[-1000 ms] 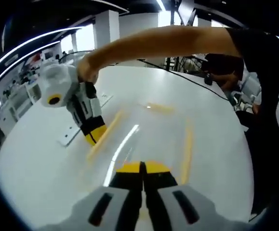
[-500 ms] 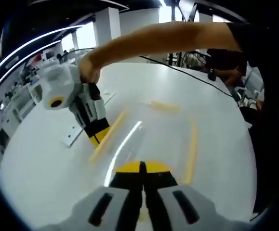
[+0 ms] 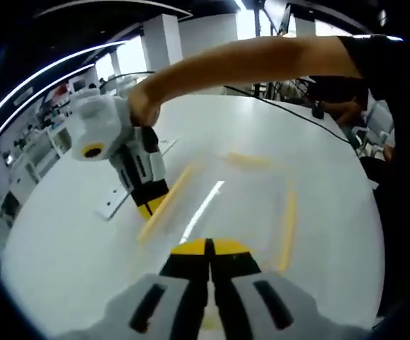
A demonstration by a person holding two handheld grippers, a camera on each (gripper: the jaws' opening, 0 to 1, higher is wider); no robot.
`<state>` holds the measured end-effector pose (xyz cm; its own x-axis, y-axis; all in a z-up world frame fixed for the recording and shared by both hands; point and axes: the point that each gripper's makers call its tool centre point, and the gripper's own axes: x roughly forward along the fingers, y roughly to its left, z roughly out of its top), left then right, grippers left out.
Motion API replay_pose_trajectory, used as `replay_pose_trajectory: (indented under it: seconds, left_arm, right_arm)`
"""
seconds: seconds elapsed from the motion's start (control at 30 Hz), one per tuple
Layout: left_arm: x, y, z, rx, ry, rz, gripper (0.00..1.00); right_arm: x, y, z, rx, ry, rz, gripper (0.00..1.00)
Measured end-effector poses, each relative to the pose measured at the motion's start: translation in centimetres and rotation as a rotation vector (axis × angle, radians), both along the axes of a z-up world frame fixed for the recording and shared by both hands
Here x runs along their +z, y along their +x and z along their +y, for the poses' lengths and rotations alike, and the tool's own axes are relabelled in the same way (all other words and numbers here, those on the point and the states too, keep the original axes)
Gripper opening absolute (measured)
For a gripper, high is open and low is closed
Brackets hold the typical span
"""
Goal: Snap each plastic latch of the storage box into its locked position after aligning the lid with the box until every specified latch is closed and the lid sits flush.
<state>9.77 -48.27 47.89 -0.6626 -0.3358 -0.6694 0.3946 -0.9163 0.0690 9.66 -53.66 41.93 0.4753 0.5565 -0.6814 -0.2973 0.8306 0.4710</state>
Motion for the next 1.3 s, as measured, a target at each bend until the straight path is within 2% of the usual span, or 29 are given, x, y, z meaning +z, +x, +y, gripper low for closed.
replay_pose_trajectory:
  seconds: [0.03,0.1,0.17,0.23,0.3,0.33,0.4,0.5,0.57,0.63,0.7,0.73,0.8,0.93,1.03,1.1,1.2,1.3]
  left_arm:
    - [0.0,-0.1,0.0,0.005,0.004,0.004,0.0]
    - [0.0,-0.2,0.1,0.014,0.014,0.019,0.0]
    - [0.1,-0.2,0.4,0.016,0.021,0.034,0.0]
    - [0.1,0.0,0.9,0.012,0.023,0.038,0.0]
    - [0.3,0.1,0.6,0.026,-0.008,0.048,0.0]
    - [0.6,0.2,0.4,0.038,-0.023,0.07,0.0]
    - [1.5,0.3,0.2,0.066,-0.041,0.122,0.0]
    - [2.4,1.1,-0.1,0.104,-0.085,0.144,0.03]
    - [3.2,1.8,-0.4,0.119,-0.143,0.156,0.08]
    - [3.6,2.3,-0.4,0.137,-0.162,0.169,0.11]
    - [4.7,2.8,-0.5,0.166,-0.194,0.219,0.13]
    - [5.2,3.2,-0.5,0.181,-0.212,0.24,0.15]
    - [6.1,4.1,-0.7,0.223,-0.251,0.27,0.2]
    - [7.5,5.3,0.1,0.264,-0.283,0.336,0.23]
    - [8.5,6.5,0.8,0.295,-0.322,0.371,0.29]
    - [9.0,7.1,1.2,0.32,-0.34,0.392,0.32]
    - [10.3,8.6,2.0,0.367,-0.397,0.432,0.36]
    - [11.1,10.4,3.3,0.433,-0.44,0.458,0.42]
  right_arm:
    - [0.0,-0.1,0.1,-0.009,-0.002,0.006,0.0]
    - [0.1,0.2,-0.2,0.01,-0.104,-0.066,0.0]
    - [0.5,0.2,-0.4,0.025,-0.168,-0.117,0.0]
    - [0.9,0.0,-0.6,-0.006,-0.199,-0.125,0.0]
    - [1.3,0.3,-1.2,-0.03,-0.279,-0.167,0.0]
    - [1.6,0.6,-1.5,-0.042,-0.304,-0.187,0.0]
    - [2.7,1.0,-2.2,-0.118,-0.333,-0.232,0.0]
    - [4.4,1.3,-3.0,-0.2,-0.418,-0.278,0.01]
    - [5.9,1.3,-2.7,-0.256,-0.441,-0.326,0.04]
    - [7.0,1.1,-2.6,-0.31,-0.476,-0.348,0.08]
    - [8.3,0.7,-2.5,-0.388,-0.521,-0.371,0.11]
    - [9.4,0.4,-2.0,-0.428,-0.542,-0.405,0.12]
    - [10.9,-0.3,-1.0,-0.491,-0.579,-0.442,0.12]
    - [14.3,-2.3,0.7,-0.645,-0.652,-0.547,0.16]
    - [15.8,-4.2,1.4,-0.742,-0.726,-0.571,0.21]
    - [17.0,-5.9,1.8,-0.841,-0.765,-0.597,0.24]
    - [18.7,-8.8,3.5,-0.986,-0.783,-0.662,0.27]
    - [19.7,-11.9,5.4,-1.115,-0.835,-0.687,0.31]
